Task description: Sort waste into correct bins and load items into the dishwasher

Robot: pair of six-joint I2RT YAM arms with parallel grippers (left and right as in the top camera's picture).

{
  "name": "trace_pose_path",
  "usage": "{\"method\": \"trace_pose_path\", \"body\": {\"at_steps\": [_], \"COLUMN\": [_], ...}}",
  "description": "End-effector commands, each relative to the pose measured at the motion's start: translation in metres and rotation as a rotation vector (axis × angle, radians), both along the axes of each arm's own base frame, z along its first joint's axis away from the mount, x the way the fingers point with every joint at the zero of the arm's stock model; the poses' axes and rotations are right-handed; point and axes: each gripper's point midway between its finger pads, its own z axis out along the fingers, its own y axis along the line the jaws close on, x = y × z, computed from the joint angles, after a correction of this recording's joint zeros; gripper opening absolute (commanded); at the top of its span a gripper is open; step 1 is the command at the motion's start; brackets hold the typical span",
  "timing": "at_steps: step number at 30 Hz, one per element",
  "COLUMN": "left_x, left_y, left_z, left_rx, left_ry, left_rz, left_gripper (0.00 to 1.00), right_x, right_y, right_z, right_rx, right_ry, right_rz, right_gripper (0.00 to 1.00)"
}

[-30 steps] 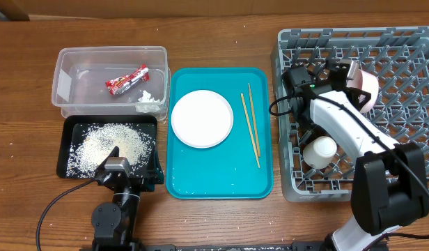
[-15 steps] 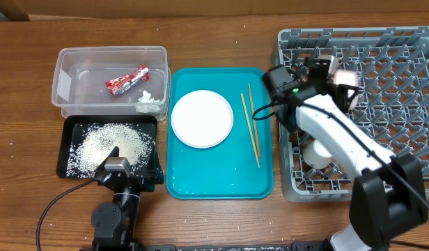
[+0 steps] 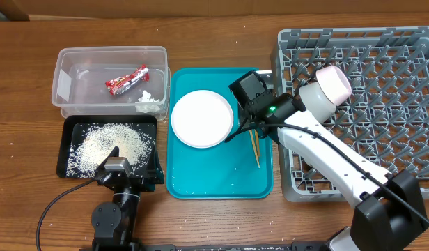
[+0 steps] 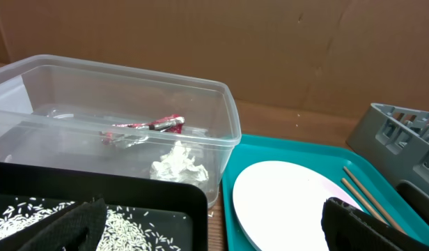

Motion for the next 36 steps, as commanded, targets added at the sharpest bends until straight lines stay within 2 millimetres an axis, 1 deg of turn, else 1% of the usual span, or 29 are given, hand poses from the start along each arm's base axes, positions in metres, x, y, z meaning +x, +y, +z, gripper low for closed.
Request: {"method": "trace_pose_path", "body": {"at_steps": [1,4,5,7,9,10,12,13,15,17,19,21,22,24,27,28,29,30,31,32,33,34,36], "left_x": [0.000,0.000,0.000,0.000,0.000,0.000,0.000,0.000,0.000,0.000,0.000,0.000,0.000,0.000,0.000,0.000,0.000,0.000,0.000,0.000,0.000,0.000,0.000], "left_y": [0.000,0.000,0.000,0.000,0.000,0.000,0.000,0.000,0.000,0.000,0.000,0.000,0.000,0.000,0.000,0.000,0.000,0.000,0.000,0.000,0.000,0.000,0.000], "left_z": [-0.001,-0.001,-0.001,-0.001,-0.001,-0.001,-0.001,-0.001,-0.001,-0.001,-0.001,-0.001,-0.001,-0.001,-0.001,-0.001,-0.001,-0.001,-0.001,-0.001,-0.001,-0.001,-0.001], "left_rx": [-0.010,-0.010,-0.010,-0.010,-0.010,-0.010,-0.010,-0.010,-0.010,-0.010,-0.010,-0.010,-0.010,-0.010,-0.010,-0.010,-0.010,-0.010,-0.010,-0.010,-0.010,-0.010,-0.010], "left_ry": [0.000,0.000,0.000,0.000,0.000,0.000,0.000,0.000,0.000,0.000,0.000,0.000,0.000,0.000,0.000,0.000,0.000,0.000,0.000,0.000,0.000,0.000,0.000], "left_rz": [0.000,0.000,0.000,0.000,0.000,0.000,0.000,0.000,0.000,0.000,0.000,0.000,0.000,0.000,0.000,0.000,0.000,0.000,0.000,0.000,0.000,0.000,0.000], "left_gripper": [1.00,1.00,1.00,1.00,1.00,1.00,1.00,1.00,1.00,1.00,1.00,1.00,1.00,1.00,1.00,1.00,1.00,1.00,1.00,1.00,1.00,1.00,1.00], "right_x": [-0.016,-0.010,-0.007,-0.003,0.001,0.003,0.005,0.005,0.001,-0.002,0.000,0.004,0.006,0.015,0.023,0.025,0.027,0.028,0.027,0.022,0.010,0.001,-0.010], "right_y": [0.064,0.067,0.068,0.068,0.063,0.061,0.060,0.061,0.068,0.071,0.072,0.072,0.068,0.055,0.028,0.011,-0.002,-0.023,-0.062,-0.104,-0.149,-0.170,-0.199], "right_z": [-0.010,-0.019,-0.025,-0.041,-0.058,-0.069,-0.087,-0.095,-0.105,-0.104,-0.094,-0.078,-0.066,-0.041,0.006,0.028,0.043,0.066,0.102,0.143,0.185,0.204,0.222], "right_rx": [0.272,0.287,0.291,0.283,0.256,0.238,0.228,0.230,0.266,0.285,0.296,0.307,0.303,0.263,0.194,0.152,0.114,0.048,-0.072,-0.215,-0.383,-0.469,-0.588], "right_ry": [0.146,0.147,0.156,0.176,0.186,0.198,0.223,0.239,0.280,0.295,0.275,0.239,0.208,0.119,-0.033,-0.107,-0.162,-0.248,-0.388,-0.541,-0.698,-0.764,-0.816], "right_rz": [0.218,0.172,0.153,0.100,0.047,0.024,0.014,0.014,0.029,0.038,0.042,0.057,0.052,0.022,-0.038,-0.076,-0.109,-0.167,-0.279,-0.417,-0.591,-0.681,-0.796], "right_gripper": [0.60,0.61,0.61,0.60,0.59,0.59,0.54,0.48,0.26,0.04,0.04,0.04,0.04,0.04,0.04,0.04,0.04,0.04,0.04,0.04,0.04,0.04,0.04]}}
